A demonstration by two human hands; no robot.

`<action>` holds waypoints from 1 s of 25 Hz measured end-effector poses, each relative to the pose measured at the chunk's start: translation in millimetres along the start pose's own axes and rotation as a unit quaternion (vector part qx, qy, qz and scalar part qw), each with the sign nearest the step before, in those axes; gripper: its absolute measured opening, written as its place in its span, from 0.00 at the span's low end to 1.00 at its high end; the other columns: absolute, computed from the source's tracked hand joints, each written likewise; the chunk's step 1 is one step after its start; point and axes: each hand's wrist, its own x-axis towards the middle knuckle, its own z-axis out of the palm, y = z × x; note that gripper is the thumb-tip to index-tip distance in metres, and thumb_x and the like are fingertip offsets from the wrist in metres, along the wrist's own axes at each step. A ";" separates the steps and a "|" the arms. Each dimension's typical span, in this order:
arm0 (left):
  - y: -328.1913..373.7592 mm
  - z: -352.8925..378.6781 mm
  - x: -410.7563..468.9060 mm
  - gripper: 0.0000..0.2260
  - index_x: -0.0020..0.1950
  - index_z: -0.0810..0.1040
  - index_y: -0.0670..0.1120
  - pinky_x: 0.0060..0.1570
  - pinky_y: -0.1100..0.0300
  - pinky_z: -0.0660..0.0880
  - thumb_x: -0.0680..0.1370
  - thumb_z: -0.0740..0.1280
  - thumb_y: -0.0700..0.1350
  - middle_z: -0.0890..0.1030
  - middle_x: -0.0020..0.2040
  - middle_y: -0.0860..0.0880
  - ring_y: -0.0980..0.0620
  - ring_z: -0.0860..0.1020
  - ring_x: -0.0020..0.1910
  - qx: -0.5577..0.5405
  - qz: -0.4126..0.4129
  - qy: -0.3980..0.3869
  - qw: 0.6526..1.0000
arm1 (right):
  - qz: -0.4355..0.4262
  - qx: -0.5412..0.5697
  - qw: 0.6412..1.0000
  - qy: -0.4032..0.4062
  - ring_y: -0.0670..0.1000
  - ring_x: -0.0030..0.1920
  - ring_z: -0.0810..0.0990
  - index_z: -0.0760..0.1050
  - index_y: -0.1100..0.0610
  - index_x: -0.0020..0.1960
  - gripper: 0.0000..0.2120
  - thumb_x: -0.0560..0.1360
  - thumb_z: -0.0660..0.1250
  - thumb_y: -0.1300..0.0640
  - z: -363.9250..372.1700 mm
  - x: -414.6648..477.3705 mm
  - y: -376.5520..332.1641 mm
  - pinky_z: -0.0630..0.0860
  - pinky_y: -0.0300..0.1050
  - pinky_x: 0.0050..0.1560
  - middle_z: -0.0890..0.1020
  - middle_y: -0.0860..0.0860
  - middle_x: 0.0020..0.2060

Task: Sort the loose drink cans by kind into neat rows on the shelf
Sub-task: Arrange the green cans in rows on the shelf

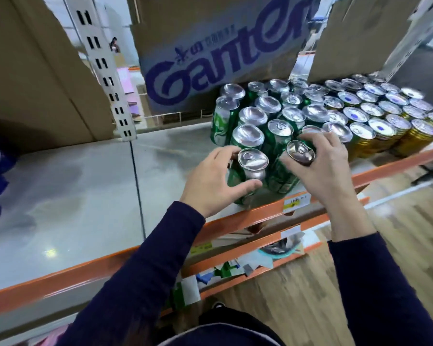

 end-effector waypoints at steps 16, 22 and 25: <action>-81.7 -91.5 -34.7 0.25 0.57 0.75 0.51 0.47 0.61 0.72 0.64 0.78 0.55 0.79 0.49 0.55 0.54 0.77 0.48 0.036 -0.188 0.187 0.964 | -0.226 0.146 0.939 -0.212 0.45 0.50 0.72 0.77 0.56 0.57 0.25 0.64 0.79 0.48 63.6 26.5 -96.8 0.66 0.31 0.50 0.75 0.48 0.49; -120.3 -139.6 -58.0 0.26 0.59 0.75 0.46 0.46 0.63 0.69 0.66 0.78 0.53 0.80 0.49 0.53 0.55 0.76 0.48 0.053 -0.237 0.233 0.942 | -0.165 0.220 0.931 -0.240 0.48 0.48 0.73 0.69 0.51 0.55 0.23 0.66 0.77 0.56 111.1 38.8 -130.2 0.70 0.28 0.44 0.74 0.50 0.51; -126.7 -148.5 -60.5 0.26 0.62 0.75 0.47 0.51 0.61 0.71 0.67 0.78 0.53 0.78 0.53 0.53 0.55 0.75 0.52 0.047 -0.235 0.221 0.945 | -0.155 0.167 0.920 -0.318 0.47 0.44 0.74 0.64 0.48 0.54 0.27 0.63 0.76 0.56 117.1 51.6 -139.8 0.69 0.32 0.35 0.74 0.50 0.48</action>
